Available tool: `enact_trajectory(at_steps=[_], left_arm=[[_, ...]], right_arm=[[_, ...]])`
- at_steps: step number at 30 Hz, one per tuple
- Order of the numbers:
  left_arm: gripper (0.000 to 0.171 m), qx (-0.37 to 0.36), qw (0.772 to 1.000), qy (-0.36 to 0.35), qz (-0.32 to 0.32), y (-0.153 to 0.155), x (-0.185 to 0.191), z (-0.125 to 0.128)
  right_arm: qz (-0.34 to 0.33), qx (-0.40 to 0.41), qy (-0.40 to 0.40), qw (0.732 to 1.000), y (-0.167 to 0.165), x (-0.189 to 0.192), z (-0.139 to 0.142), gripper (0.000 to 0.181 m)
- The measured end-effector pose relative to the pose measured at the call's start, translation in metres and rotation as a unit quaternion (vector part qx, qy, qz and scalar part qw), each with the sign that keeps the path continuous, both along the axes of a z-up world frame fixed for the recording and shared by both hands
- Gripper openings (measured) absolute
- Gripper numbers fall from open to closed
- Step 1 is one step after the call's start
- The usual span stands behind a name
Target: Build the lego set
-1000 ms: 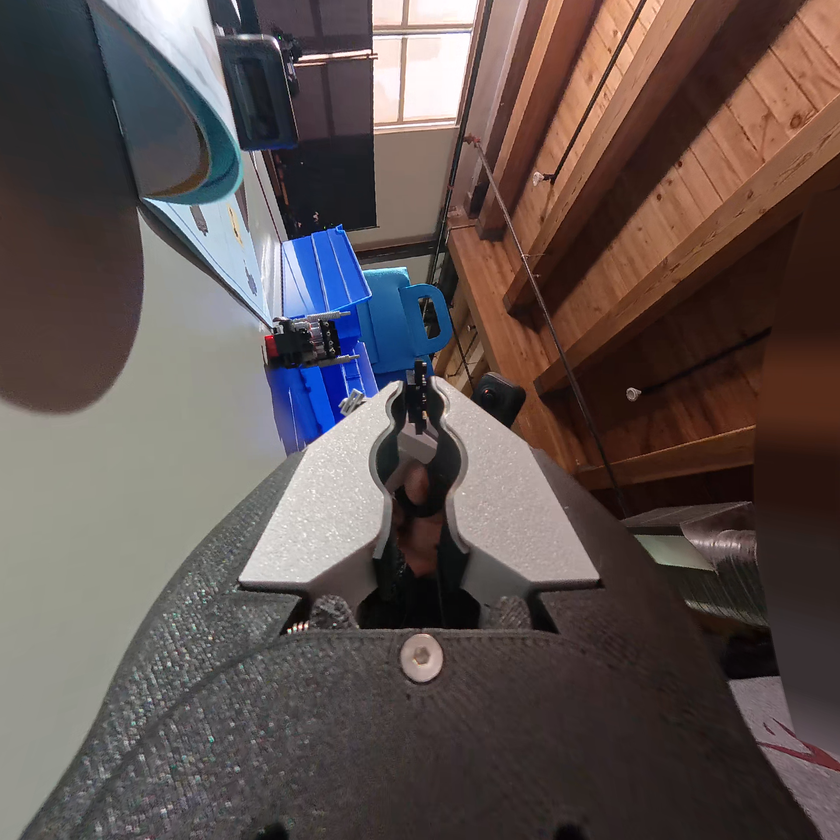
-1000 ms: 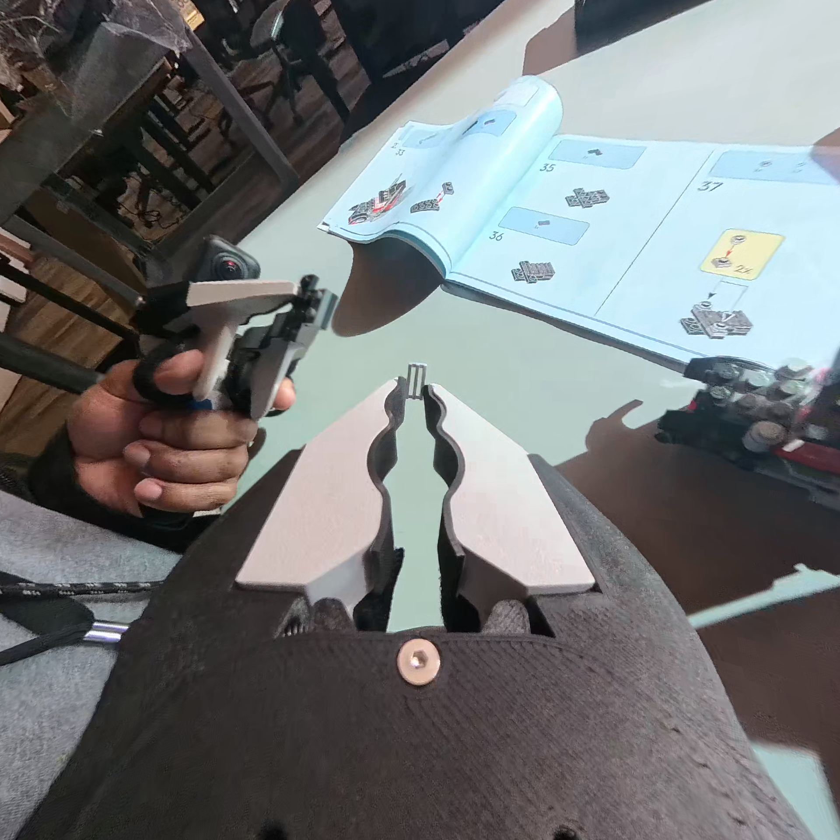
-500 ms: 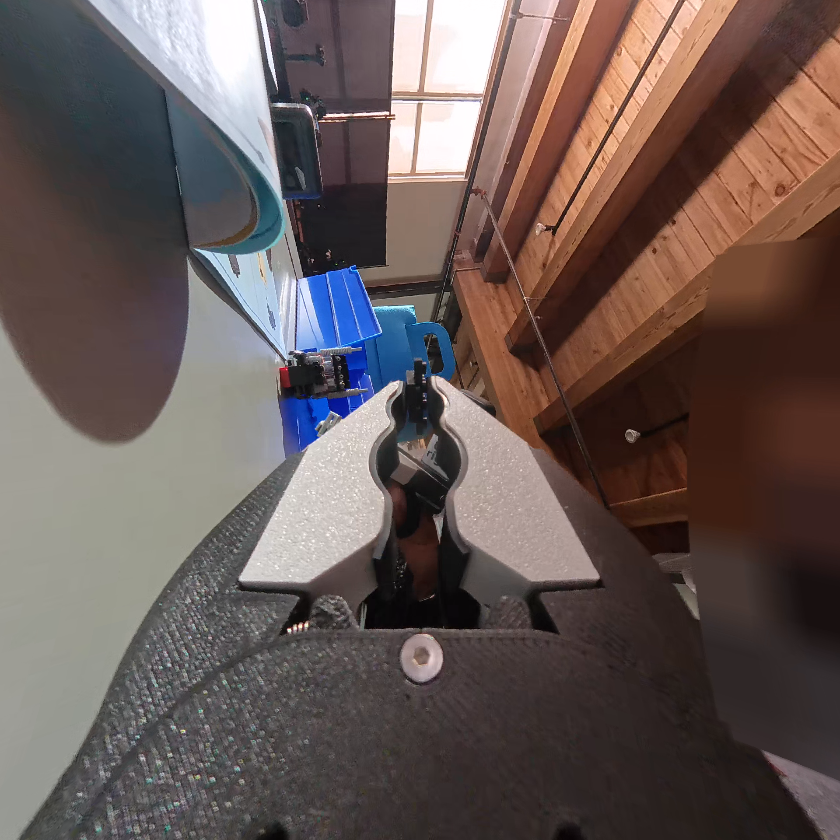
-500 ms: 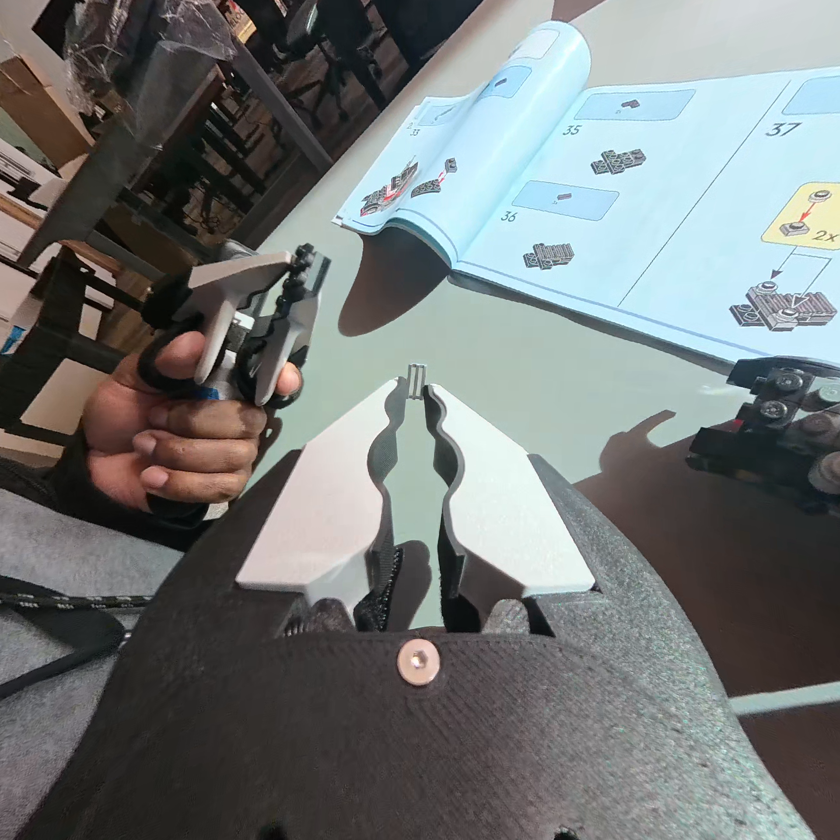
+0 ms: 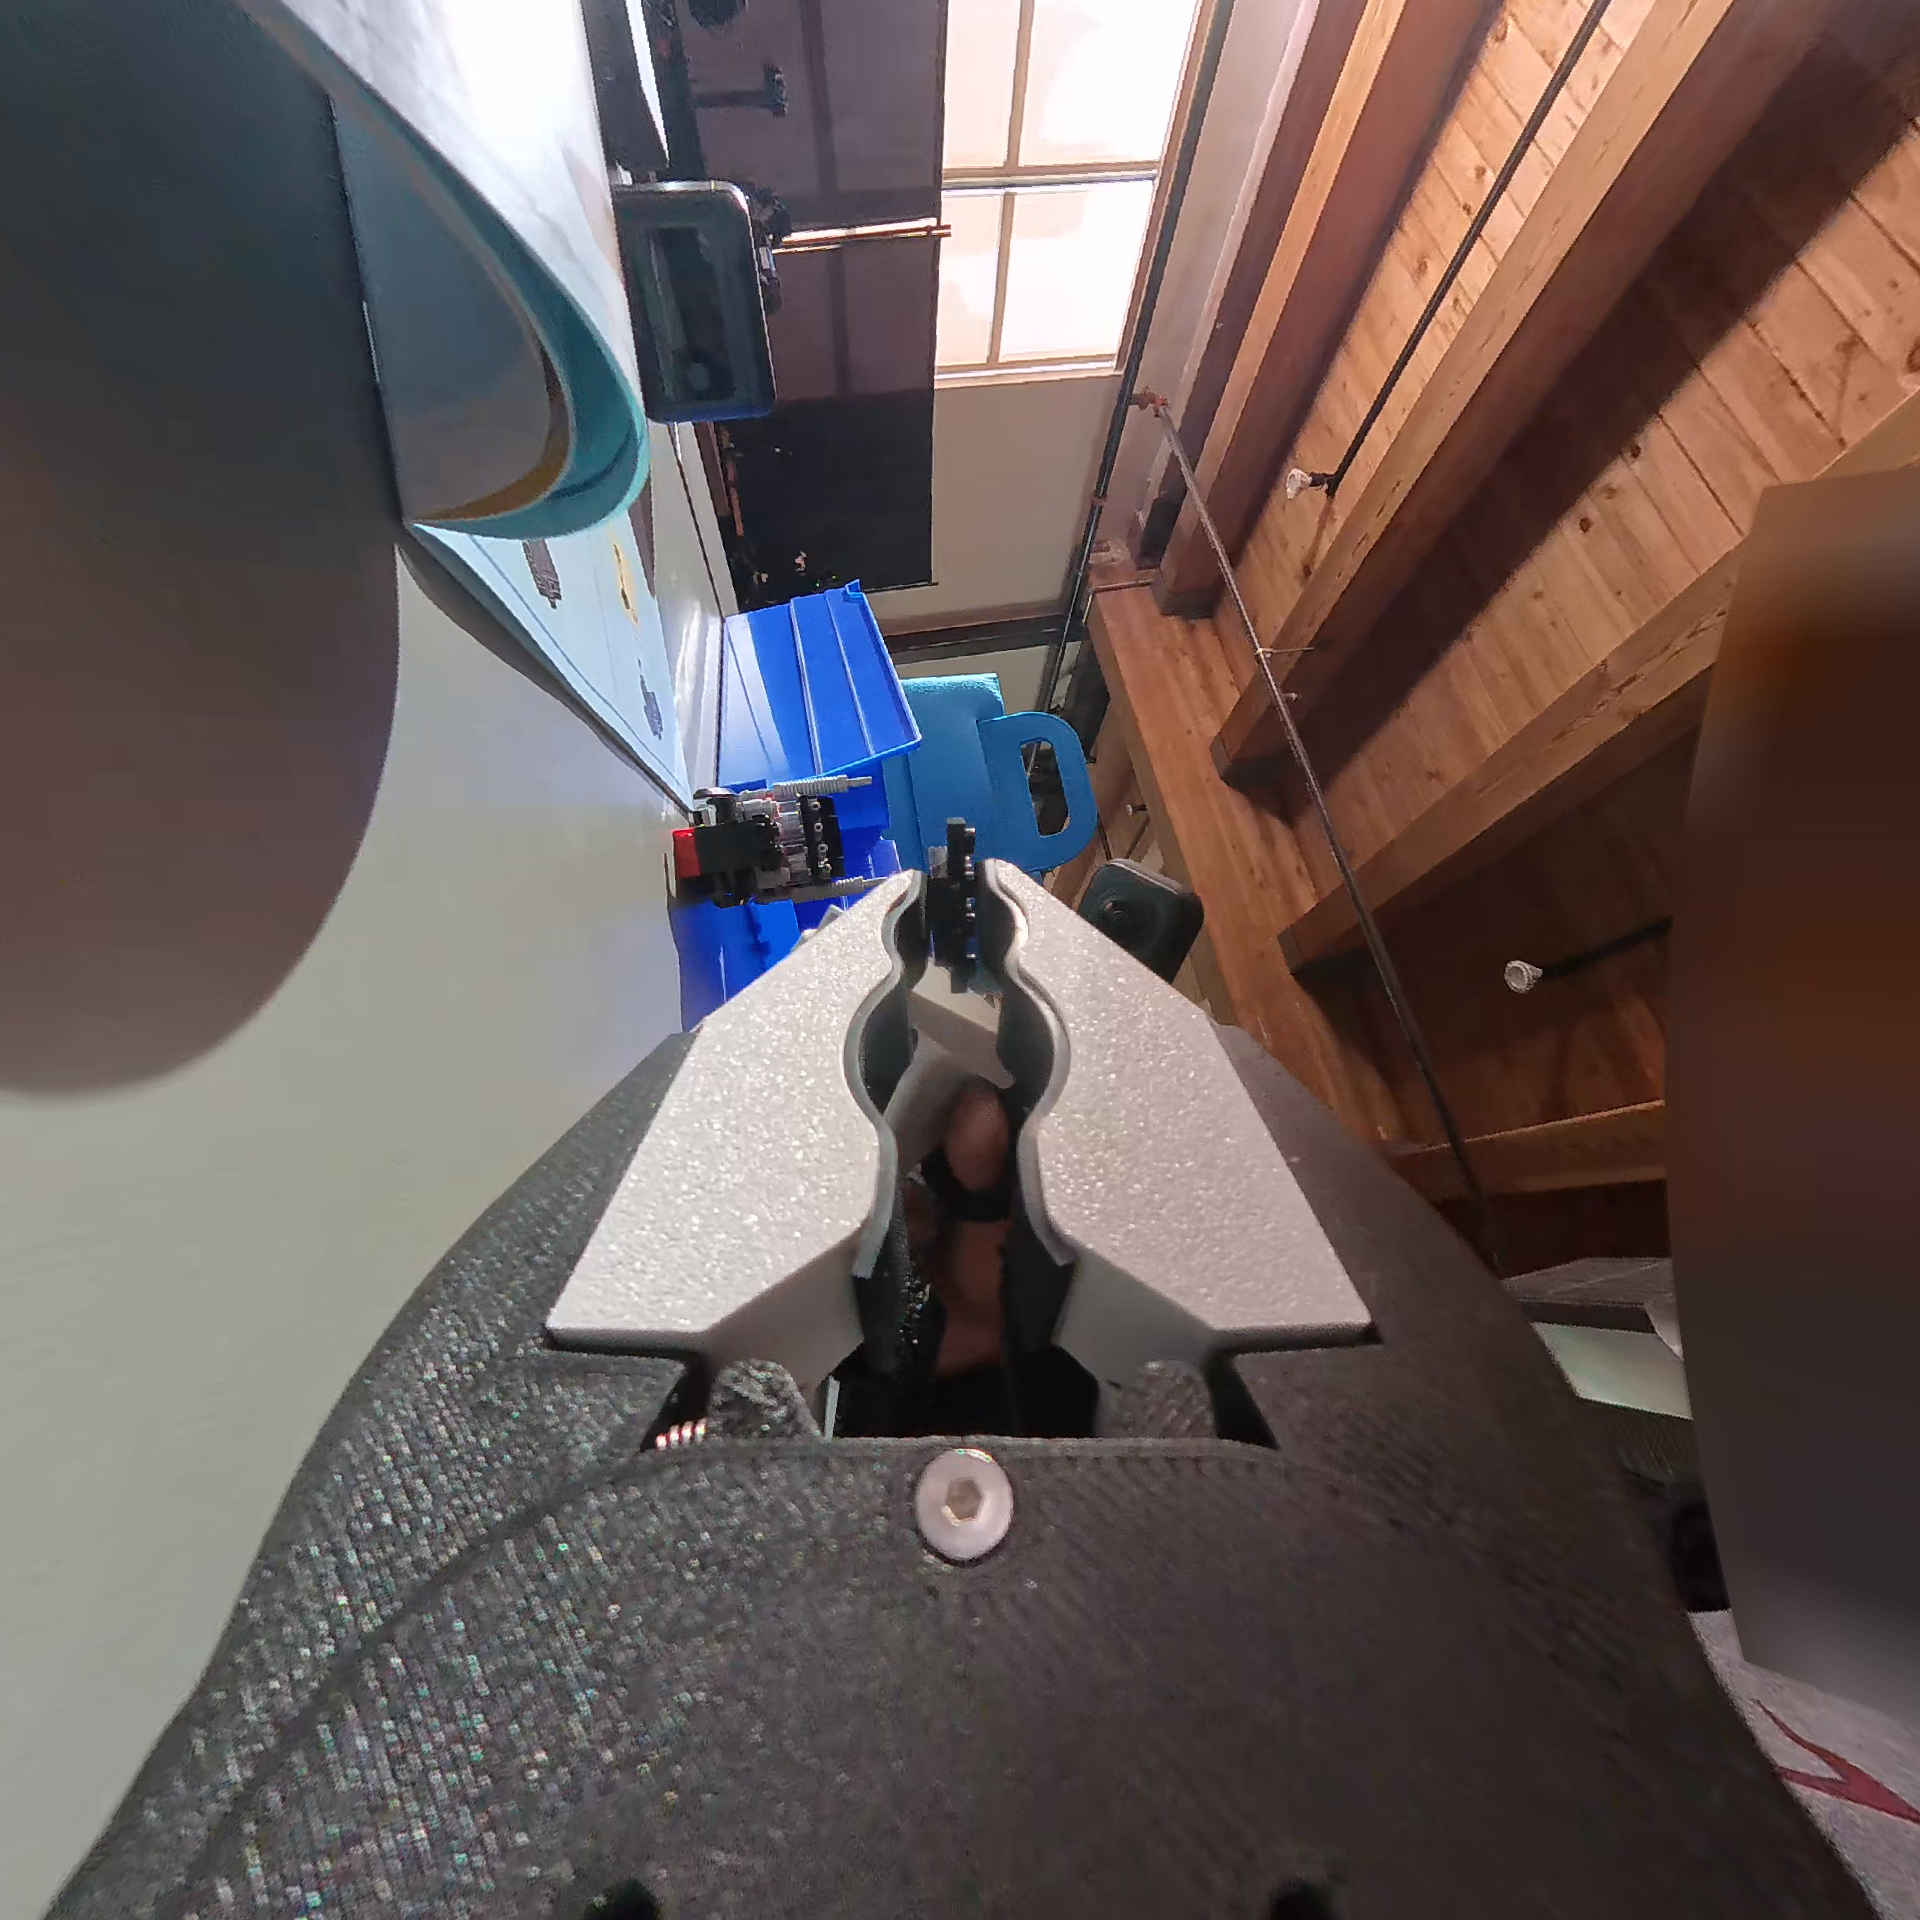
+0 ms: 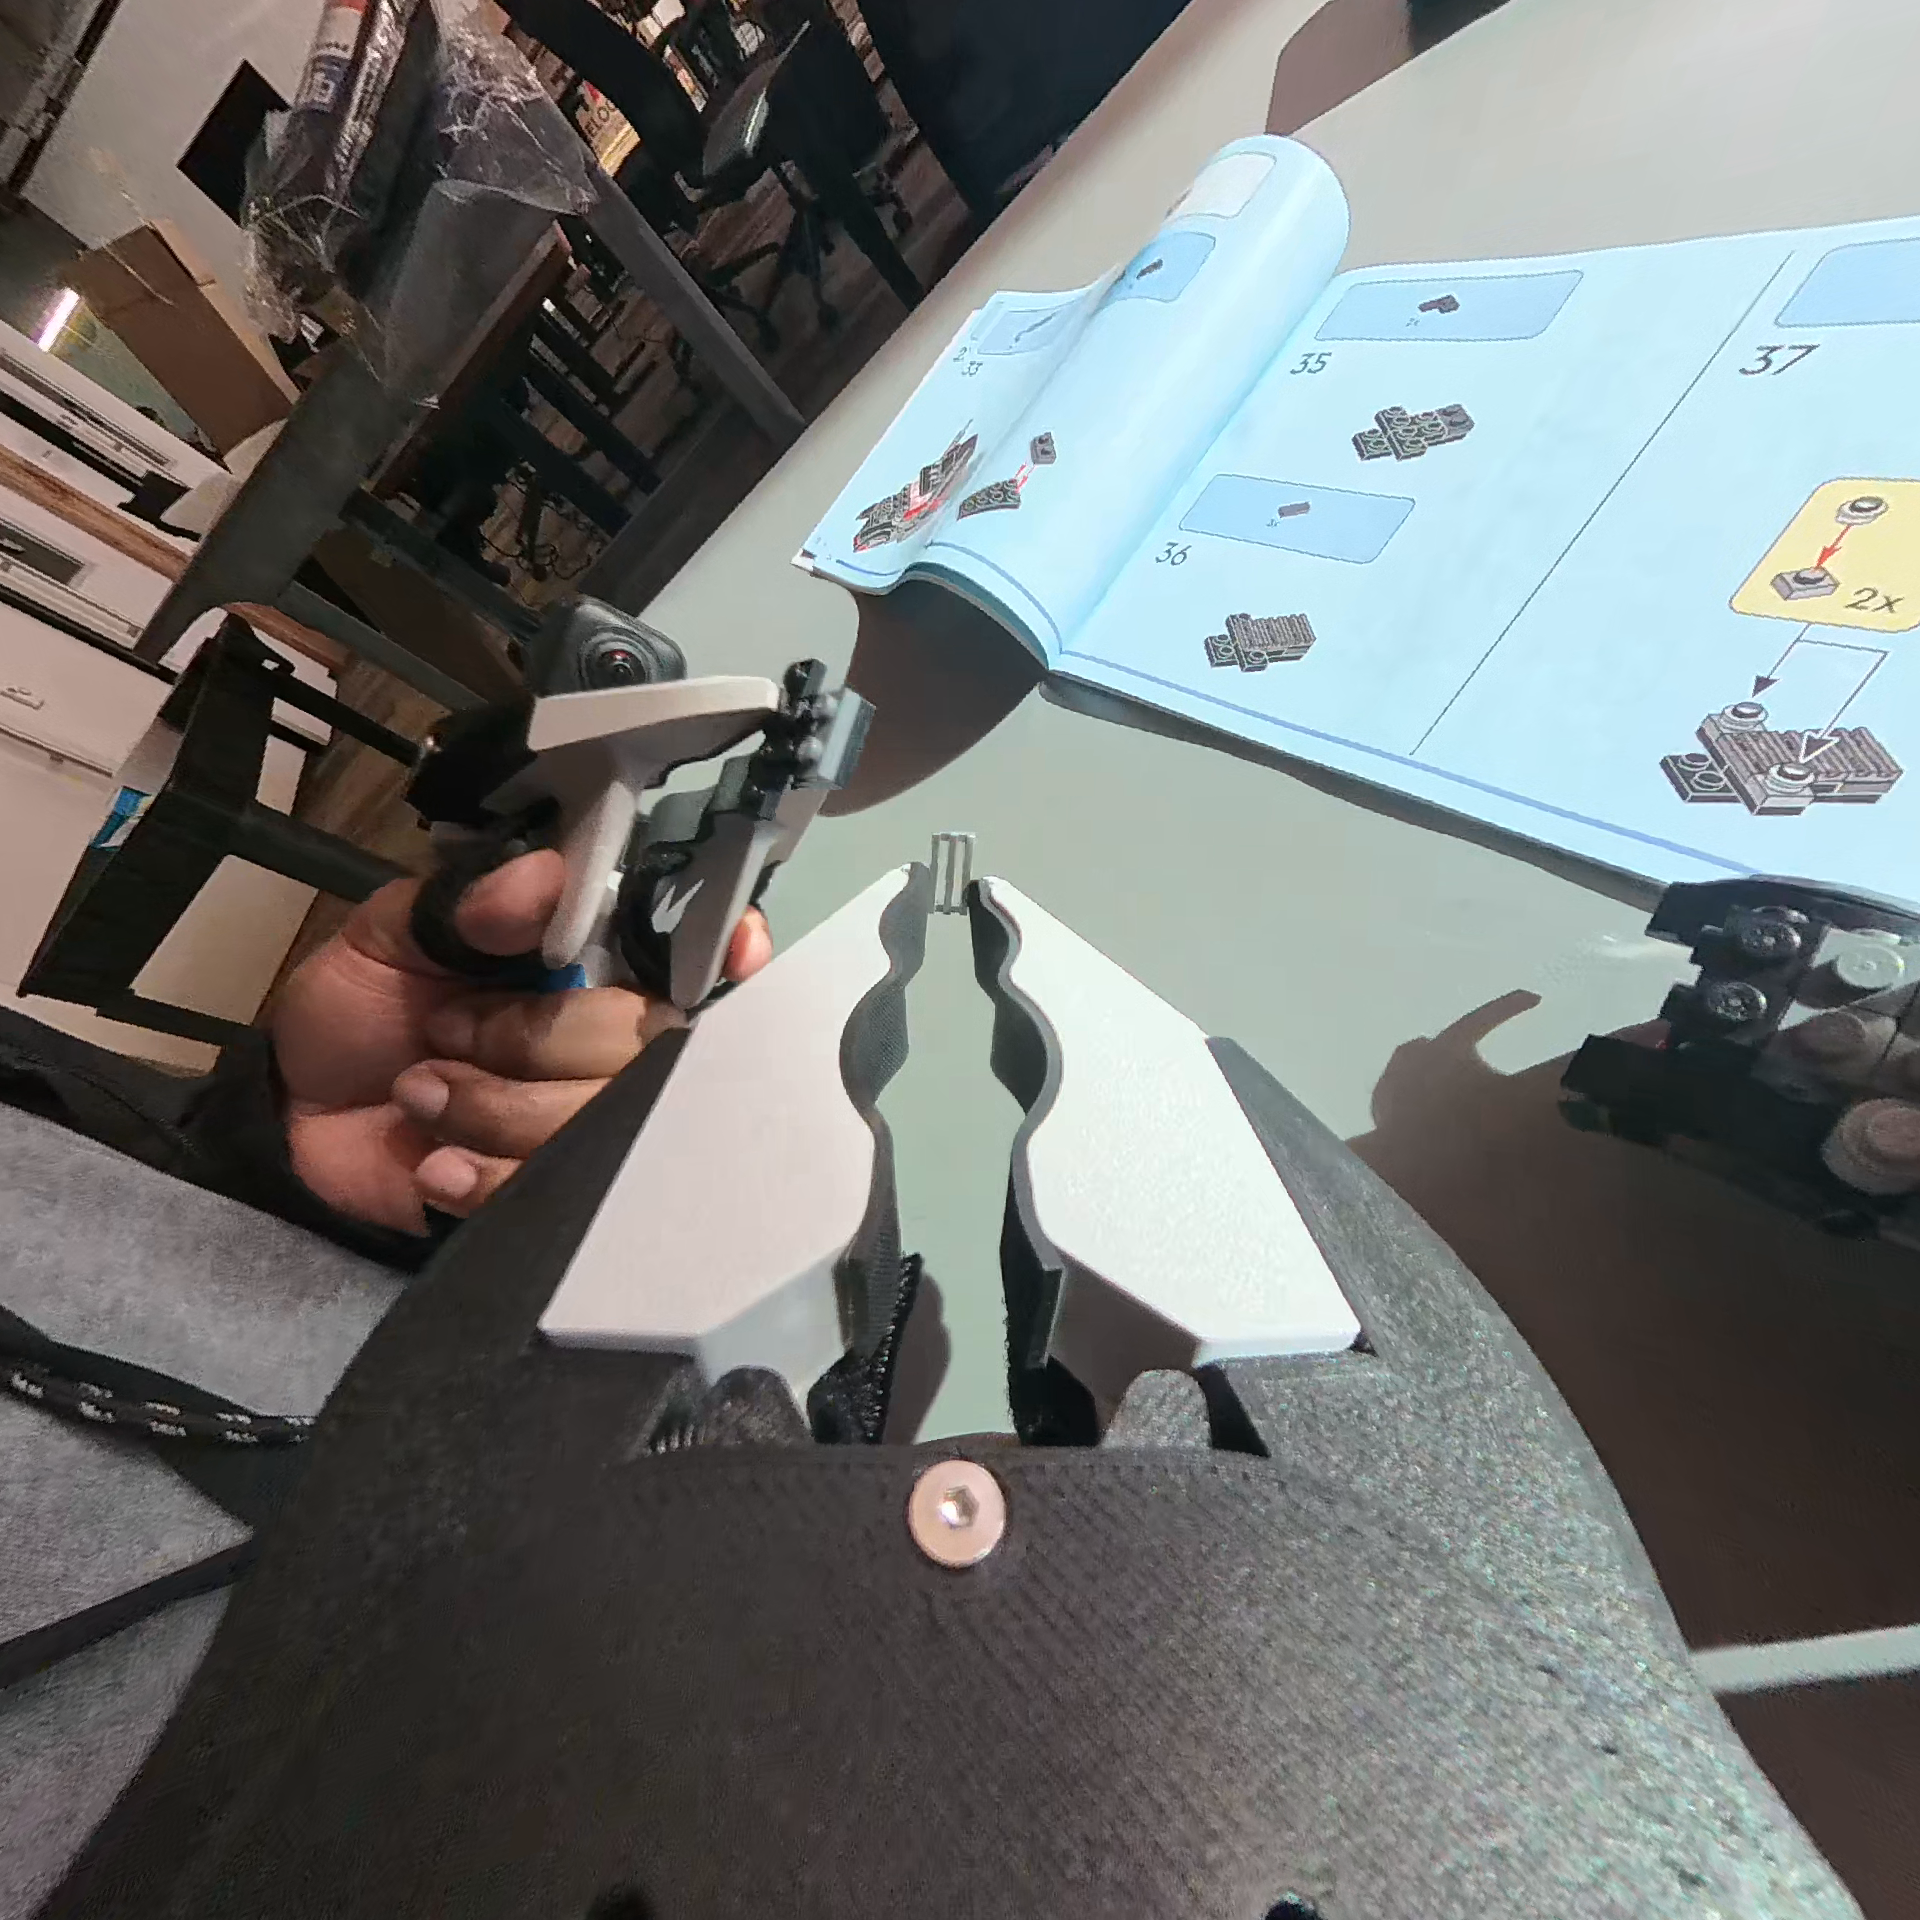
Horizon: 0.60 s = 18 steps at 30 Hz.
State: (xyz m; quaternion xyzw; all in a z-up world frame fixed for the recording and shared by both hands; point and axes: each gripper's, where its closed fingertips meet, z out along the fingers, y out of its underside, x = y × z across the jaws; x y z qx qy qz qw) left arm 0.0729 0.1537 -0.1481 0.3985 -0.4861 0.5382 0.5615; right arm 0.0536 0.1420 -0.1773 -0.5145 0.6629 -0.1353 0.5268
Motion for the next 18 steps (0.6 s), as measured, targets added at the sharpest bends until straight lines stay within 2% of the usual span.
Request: enact_trajectory(at_steps=[7,18], left_arm=[[0.008,0.001,1.0,-0.008,0.0,0.001,-0.001,0.0],[0.008,-0.011,1.0,-0.005,0.006,0.004,0.001,0.003]], right_arm=[[0.005,-0.014,-0.006,1.0,0.003,0.007,0.015,0.009],[0.006,-0.029,0.003,1.0,0.003,0.011,0.02,0.009]])
